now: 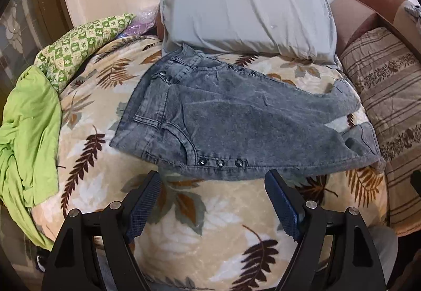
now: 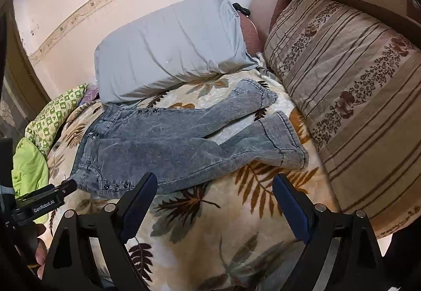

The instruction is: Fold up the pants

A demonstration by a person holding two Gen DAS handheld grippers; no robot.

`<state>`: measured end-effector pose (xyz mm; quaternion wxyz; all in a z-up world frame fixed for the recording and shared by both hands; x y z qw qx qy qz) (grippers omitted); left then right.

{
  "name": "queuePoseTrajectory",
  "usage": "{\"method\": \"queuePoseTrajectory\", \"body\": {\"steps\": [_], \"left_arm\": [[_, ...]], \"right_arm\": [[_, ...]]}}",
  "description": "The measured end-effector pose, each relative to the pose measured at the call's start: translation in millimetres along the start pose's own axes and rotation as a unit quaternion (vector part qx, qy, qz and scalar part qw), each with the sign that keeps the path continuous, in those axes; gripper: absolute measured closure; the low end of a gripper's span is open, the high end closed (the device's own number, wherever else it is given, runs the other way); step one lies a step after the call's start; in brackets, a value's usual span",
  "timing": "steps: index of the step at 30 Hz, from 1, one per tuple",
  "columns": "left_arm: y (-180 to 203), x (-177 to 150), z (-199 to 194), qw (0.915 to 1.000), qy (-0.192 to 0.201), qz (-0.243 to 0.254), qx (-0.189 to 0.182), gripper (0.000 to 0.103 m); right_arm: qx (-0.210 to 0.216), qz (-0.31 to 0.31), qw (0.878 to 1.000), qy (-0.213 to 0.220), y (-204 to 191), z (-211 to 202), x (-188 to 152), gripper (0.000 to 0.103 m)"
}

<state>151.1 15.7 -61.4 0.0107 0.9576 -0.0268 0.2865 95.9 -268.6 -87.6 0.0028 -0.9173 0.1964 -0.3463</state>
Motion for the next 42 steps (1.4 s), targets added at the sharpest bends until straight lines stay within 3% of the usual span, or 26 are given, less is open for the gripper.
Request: {"method": "queuePoseTrajectory", "body": {"steps": [5,7,12,17,26,36,42], "left_arm": [[-5.5,4.4,14.6,0.9999,-0.014,-0.007,0.0,0.024],[-6.2,-0.2,6.8,0.9999,-0.001,-0.012,-0.006,0.022],[-2.3,-41.1,-12.1,0.9997,0.008,-0.012,-0.019,0.022],[5.0,-75.7,-16.4,0.9965,-0.018,-0.033,-0.075,0.022],[3.0,-66.6,-4.9,0.9944,-0.033,-0.034,-0.095,0.022],[9.7,-50.9,67.3,0.9862,-0.098,-0.069,-0.115,0.023],[8.8,-32.5,139.6,0.9764,-0.138,-0.112,-0.122,0.024]], "right_arm": [[0.011,0.012,1.0,-0.017,-3.4,13.5,4.5,0.013],[0.021,0.016,1.0,-0.015,-4.7,11.0,4.5,0.013],[0.013,0.01,1.0,-0.01,5.2,3.8,-7.0,0.013],[0.024,0.049,0.998,-0.023,28.3,0.5,-30.3,0.013],[0.03,0.058,0.997,-0.033,40.0,4.3,-38.2,0.017],[0.028,0.096,0.993,-0.069,59.8,45.8,-29.4,0.02],[0.017,0.132,0.987,-0.094,78.7,91.4,-17.9,0.023]]}}
Point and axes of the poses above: each gripper's, at about its wrist camera, not at the fingertips, and z roughly the way its jaws point, y to its right, x to its top, the point moved 5 cm from there along z, roughly the way its jaws point
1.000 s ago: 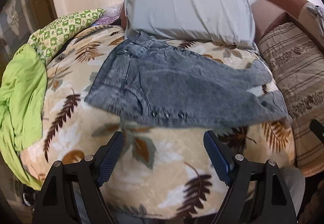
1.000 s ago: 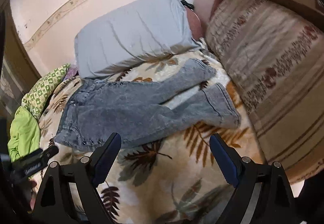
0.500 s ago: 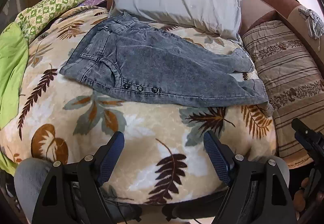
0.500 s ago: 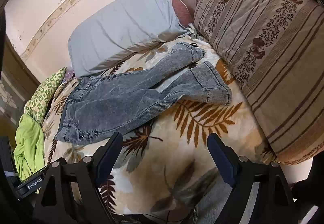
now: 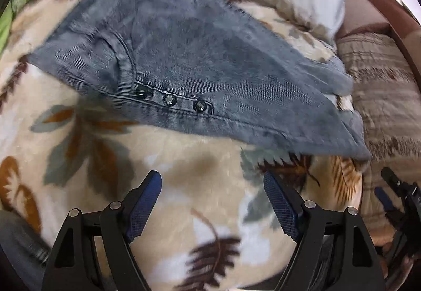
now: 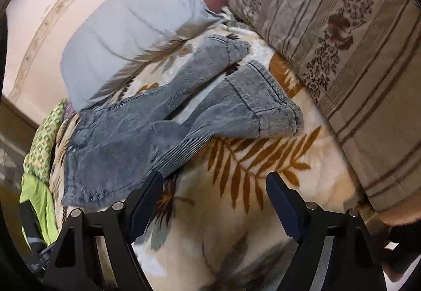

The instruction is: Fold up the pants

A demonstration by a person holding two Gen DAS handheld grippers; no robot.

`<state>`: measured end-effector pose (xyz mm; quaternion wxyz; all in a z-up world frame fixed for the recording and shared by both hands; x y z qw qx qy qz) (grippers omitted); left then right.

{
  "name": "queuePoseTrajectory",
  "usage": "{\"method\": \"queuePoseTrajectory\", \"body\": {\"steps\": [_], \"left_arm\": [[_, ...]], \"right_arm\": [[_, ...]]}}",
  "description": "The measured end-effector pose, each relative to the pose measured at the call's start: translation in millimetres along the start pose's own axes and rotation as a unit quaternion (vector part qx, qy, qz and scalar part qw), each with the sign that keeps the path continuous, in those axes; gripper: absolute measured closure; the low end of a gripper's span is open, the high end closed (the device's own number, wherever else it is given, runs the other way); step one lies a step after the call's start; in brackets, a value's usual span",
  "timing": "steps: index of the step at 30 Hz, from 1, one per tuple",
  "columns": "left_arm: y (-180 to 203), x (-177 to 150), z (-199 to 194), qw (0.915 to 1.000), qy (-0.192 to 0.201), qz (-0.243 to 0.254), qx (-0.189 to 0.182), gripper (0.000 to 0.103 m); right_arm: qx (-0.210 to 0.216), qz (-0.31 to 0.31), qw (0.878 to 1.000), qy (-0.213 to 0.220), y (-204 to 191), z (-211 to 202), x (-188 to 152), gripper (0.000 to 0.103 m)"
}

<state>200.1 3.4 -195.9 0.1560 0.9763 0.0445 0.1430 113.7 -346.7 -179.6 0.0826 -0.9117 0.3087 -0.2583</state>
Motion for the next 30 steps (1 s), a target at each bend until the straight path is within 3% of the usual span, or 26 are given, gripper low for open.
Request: {"method": "queuePoseTrajectory", "body": {"steps": [4,10,13,15,16,17,18,20,23,24,28,30], "left_arm": [[-11.5,21.3,35.2,0.9984,-0.027,-0.047,-0.018,0.024],[-26.0,41.7,48.0,0.9935,0.001,-0.103,-0.05,0.024],[-33.8,54.5,65.6,0.9919,-0.013,-0.123,-0.031,0.024],[-34.9,64.5,77.2,0.9906,-0.019,-0.134,-0.018,0.026],[-34.5,68.7,77.5,0.9903,-0.015,-0.138,-0.009,0.029],[-35.8,72.6,80.2,0.989,-0.008,-0.147,0.013,0.043],[-35.3,73.5,79.9,0.9879,-0.006,-0.153,0.026,0.057],[-38.4,73.4,85.9,0.9857,-0.001,-0.165,0.035,0.061],[-37.3,71.3,87.2,0.9878,0.012,-0.145,0.054,0.089],[-37.3,71.1,84.8,0.9889,0.013,-0.143,0.04,0.093],[-37.1,68.2,50.6,0.9914,0.029,-0.127,0.011,0.094],[-35.6,54.8,33.1,0.9931,0.043,-0.108,0.014,0.094]], "right_arm": [[-0.002,0.052,0.998,-0.031,17.8,32.9,18.5,0.027],[0.014,0.099,0.995,-0.029,35.5,53.0,39.0,0.026],[0.006,0.1,0.994,-0.042,34.4,69.3,46.5,0.028],[-0.008,0.093,0.995,-0.042,33.0,77.2,50.5,0.036],[-0.021,0.088,0.995,-0.042,33.2,81.8,52.1,0.048],[-0.027,0.087,0.995,-0.044,33.8,84.9,53.0,0.062],[-0.03,0.086,0.995,-0.045,34.6,87.2,54.2,0.07],[-0.041,0.08,0.995,-0.039,36.2,86.9,56.0,0.092],[-0.034,0.077,0.996,-0.034,39.9,84.4,57.7,0.097],[-0.034,0.073,0.996,-0.029,40.0,80.6,58.3,0.097],[-0.016,0.044,0.999,0.01,25.8,36.2,58.9,0.098],[-0.027,0.015,0.999,0.024,16.5,11.3,48.0,0.097]]}}
Point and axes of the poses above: each gripper's, at about its wrist camera, not at the fingertips, and z roughly the way its jaws point, y to its right, x to its top, the point moved 5 cm from there along z, roughly the way its jaws point
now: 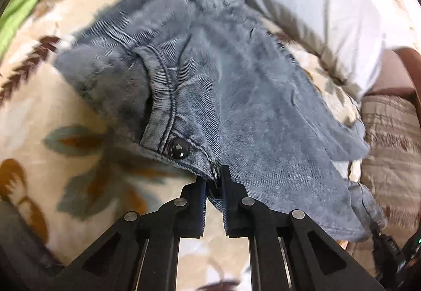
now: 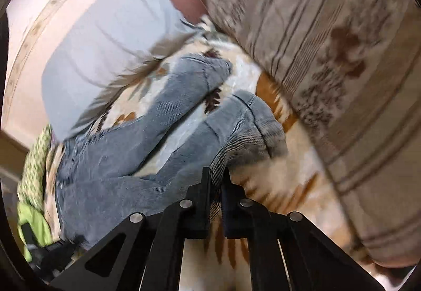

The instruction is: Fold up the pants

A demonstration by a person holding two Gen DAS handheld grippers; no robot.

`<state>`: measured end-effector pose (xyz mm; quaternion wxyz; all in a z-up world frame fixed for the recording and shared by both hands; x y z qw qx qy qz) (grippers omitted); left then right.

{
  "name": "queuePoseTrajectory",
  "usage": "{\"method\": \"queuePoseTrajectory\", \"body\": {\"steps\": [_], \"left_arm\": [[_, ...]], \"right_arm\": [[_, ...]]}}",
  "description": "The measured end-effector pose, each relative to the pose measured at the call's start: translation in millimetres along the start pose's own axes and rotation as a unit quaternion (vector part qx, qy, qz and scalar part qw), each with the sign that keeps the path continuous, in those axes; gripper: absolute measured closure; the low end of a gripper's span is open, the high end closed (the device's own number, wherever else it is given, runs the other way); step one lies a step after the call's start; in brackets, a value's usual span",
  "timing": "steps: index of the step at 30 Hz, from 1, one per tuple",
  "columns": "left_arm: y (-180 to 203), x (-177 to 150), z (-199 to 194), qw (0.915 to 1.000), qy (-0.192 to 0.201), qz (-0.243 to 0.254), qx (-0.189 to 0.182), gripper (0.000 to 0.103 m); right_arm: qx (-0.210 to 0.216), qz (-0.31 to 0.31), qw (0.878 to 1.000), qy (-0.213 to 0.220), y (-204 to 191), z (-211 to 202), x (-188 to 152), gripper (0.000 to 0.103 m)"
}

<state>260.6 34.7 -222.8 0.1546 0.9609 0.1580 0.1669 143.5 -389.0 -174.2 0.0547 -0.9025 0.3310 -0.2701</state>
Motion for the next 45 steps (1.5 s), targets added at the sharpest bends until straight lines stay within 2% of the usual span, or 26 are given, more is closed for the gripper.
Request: {"method": "queuePoseTrajectory", "body": {"steps": [3,6,7,8,9,10,11,12,13,14,15,18,22,24,28,32,35,38,41,44,45], "left_arm": [[-10.3,-17.3,-2.2,0.9996,-0.003,0.015,0.023,0.094],[-12.2,-32.1,31.2,0.9964,-0.037,0.037,0.067,0.09],[-9.7,-31.8,29.4,0.9965,-0.028,0.042,0.067,0.088],[-5.8,-31.6,24.5,0.9969,-0.021,0.046,0.061,0.087],[-1.5,-31.4,18.8,0.9972,-0.022,0.049,0.052,0.082],[1.6,-32.8,7.3,0.9978,-0.018,0.054,0.034,0.077],[6.8,-33.3,-5.2,0.9979,-0.008,0.063,0.012,0.063],[9.5,-34.5,-16.7,0.9973,0.002,0.074,0.003,0.049],[11.7,-35.6,-30.0,0.9961,0.02,0.086,0.007,0.046],[10.1,-36.0,-41.5,0.995,0.034,0.093,0.013,0.044],[8.9,-36.3,-47.3,0.9943,0.042,0.096,0.018,0.044],[2.4,-42.0,-64.8,0.9947,0.044,0.091,0.022,0.043],[-35.3,-33.7,-91.7,0.9982,0.041,0.04,0.016,0.043],[-56.1,-20.9,-96.2,0.999,0.041,0.008,0.011,0.042],[-92.8,-0.7,-93.6,0.999,0.024,-0.037,0.003,0.042],[-115.7,23.4,-72.7,0.9973,0.011,-0.072,-0.006,0.042],[-120.6,39.1,-55.5,0.9974,0.009,-0.071,-0.004,0.042],[-123.6,52.7,-34.0,0.9968,-0.004,-0.079,-0.016,0.042],[-122.6,61.3,-17.1,0.9966,-0.01,-0.079,-0.022,0.043],[-124.6,67.7,0.6,0.9965,-0.016,-0.08,-0.017,0.044],[-127.5,69.2,5.7,0.9959,-0.018,-0.087,-0.019,0.048]], "right_arm": [[-0.038,-0.031,0.999,-0.012,-1.7,-2.7,-23.5,0.097],[-0.082,-0.034,0.994,-0.059,7.5,31.5,-48.4,0.09],[-0.106,-0.032,0.991,-0.081,12.3,44.9,-55.1,0.085],[-0.111,-0.021,0.99,-0.089,16.3,47.5,-57.6,0.083],[-0.106,0.0,0.99,-0.09,20.1,43.3,-59.3,0.08],[-0.097,0.015,0.992,-0.081,21.9,31.2,-58.6,0.065],[-0.097,0.015,0.993,-0.066,21.0,18.2,-57.2,0.04],[-0.106,0.004,0.994,-0.037,17.1,-4.1,-55.6,0.03],[-0.104,-0.009,0.994,-0.014,12.2,-21.2,-55.2,0.026],[-0.097,-0.016,0.995,-0.001,8.1,-32.2,-55.7,0.026],[-0.074,-0.023,0.997,0.016,1.4,-50.0,-57.7,0.026],[0.001,-0.033,0.999,0.033,-16.8,-71.7,-60.3,0.025],[0.068,-0.046,0.996,0.047,-54.4,-86.4,-63.0,0.025],[0.104,-0.056,0.992,0.05,-75.5,-88.8,-66.7,0.025],[0.146,-0.088,0.983,0.067,-123.3,-89.9,-76.3,0.024],[0.185,-0.133,0.973,0.029,-172.0,-61.6,-95.2,0.024],[0.213,-0.175,0.961,-0.023,-215.5,-30.9,-119.5,0.027],[0.212,-0.224,0.951,-0.042,-248.7,-8.3,-142.1,0.027],[0.229,-0.266,0.934,-0.073,-278.9,24.2,-164.1,0.027],[0.229,-0.296,0.922,-0.099,-295.9,54.9,-178.9,0.028],[0.23,-0.302,0.919,-0.105,-297.2,61.8,-182.2,0.031]]}}
Point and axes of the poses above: each gripper's, at about its wrist camera, not at the fingertips, and z roughly the way its jaws point, y to its right, x to its top, the point moved 5 cm from there along z, roughly the way its jaws point
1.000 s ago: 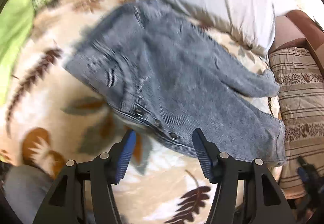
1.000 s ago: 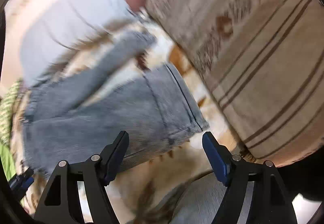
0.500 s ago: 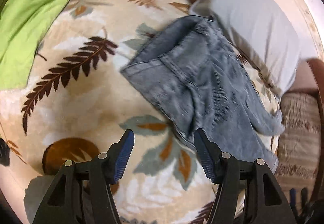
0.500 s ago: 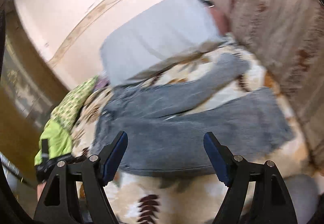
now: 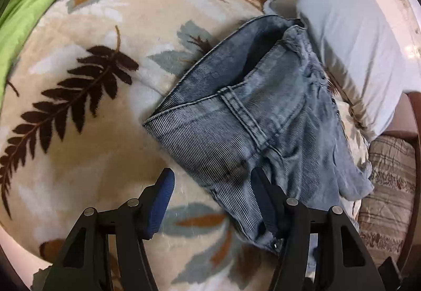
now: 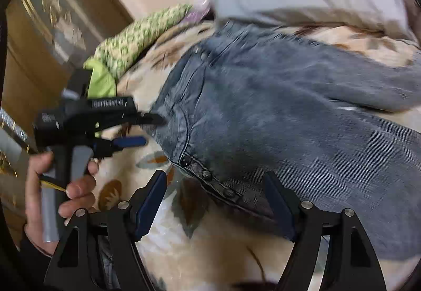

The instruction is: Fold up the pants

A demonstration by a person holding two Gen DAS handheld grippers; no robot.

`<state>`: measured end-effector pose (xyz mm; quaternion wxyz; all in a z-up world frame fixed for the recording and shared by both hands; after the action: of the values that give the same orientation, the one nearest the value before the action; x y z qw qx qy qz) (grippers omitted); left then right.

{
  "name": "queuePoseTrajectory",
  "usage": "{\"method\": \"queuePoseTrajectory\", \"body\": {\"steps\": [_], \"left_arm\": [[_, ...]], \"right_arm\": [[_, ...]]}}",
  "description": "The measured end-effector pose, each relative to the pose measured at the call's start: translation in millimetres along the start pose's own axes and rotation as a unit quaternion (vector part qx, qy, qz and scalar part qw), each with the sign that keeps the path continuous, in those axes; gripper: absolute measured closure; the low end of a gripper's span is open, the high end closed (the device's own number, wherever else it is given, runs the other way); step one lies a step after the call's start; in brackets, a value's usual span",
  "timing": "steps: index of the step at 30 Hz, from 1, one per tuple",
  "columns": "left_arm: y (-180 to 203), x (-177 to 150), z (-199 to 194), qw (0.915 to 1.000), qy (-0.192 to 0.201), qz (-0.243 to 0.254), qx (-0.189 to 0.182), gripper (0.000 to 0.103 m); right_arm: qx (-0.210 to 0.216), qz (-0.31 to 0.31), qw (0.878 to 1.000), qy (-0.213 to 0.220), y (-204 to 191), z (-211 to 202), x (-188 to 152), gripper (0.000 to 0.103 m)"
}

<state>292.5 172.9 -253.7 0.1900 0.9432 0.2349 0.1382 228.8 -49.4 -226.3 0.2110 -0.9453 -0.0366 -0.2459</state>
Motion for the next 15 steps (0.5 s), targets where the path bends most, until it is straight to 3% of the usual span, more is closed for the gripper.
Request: {"method": "queuePoseTrajectory", "body": {"steps": [2,3,5,8,10,12,15], "left_arm": [[-4.1,5.4,8.6,0.9998,-0.01,-0.014,-0.013,0.055],[-4.6,8.1,10.6,0.9997,-0.012,-0.015,-0.017,0.062],[-6.7,15.5,12.1,0.9994,-0.009,-0.023,-0.023,0.065],[-13.4,27.3,21.6,0.9983,-0.016,-0.044,-0.034,0.065],[-17.9,29.8,23.2,0.9975,-0.015,-0.054,-0.043,0.068],[-17.8,30.5,21.5,0.999,-0.005,-0.039,-0.021,0.089],[-8.2,28.0,12.6,0.9998,0.019,-0.003,0.0,0.096]], "right_arm": [[0.004,-0.021,1.0,-0.019,-9.7,22.7,-1.6,0.053],[0.005,-0.028,0.999,-0.025,-13.3,29.6,-1.6,0.058],[0.009,-0.045,0.998,-0.038,-22.9,46.1,-3.9,0.06],[-0.014,-0.072,0.996,-0.049,-29.4,57.9,-10.7,0.058],[-0.031,-0.087,0.994,-0.048,-33.7,61.7,-14.4,0.063],[-0.051,-0.099,0.993,-0.05,-35.2,63.9,-15.2,0.072],[-0.067,-0.09,0.993,-0.047,-33.8,63.7,-13.0,0.084]]}}
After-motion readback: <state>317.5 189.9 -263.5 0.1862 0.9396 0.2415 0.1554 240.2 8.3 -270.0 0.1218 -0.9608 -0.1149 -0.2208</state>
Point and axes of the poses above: each gripper's, at about its wrist camera, not at the fingertips, and z roughly the way its jaws point, y to its right, x to its top, the point moved 5 cm from there along z, roughly the way its jaws point
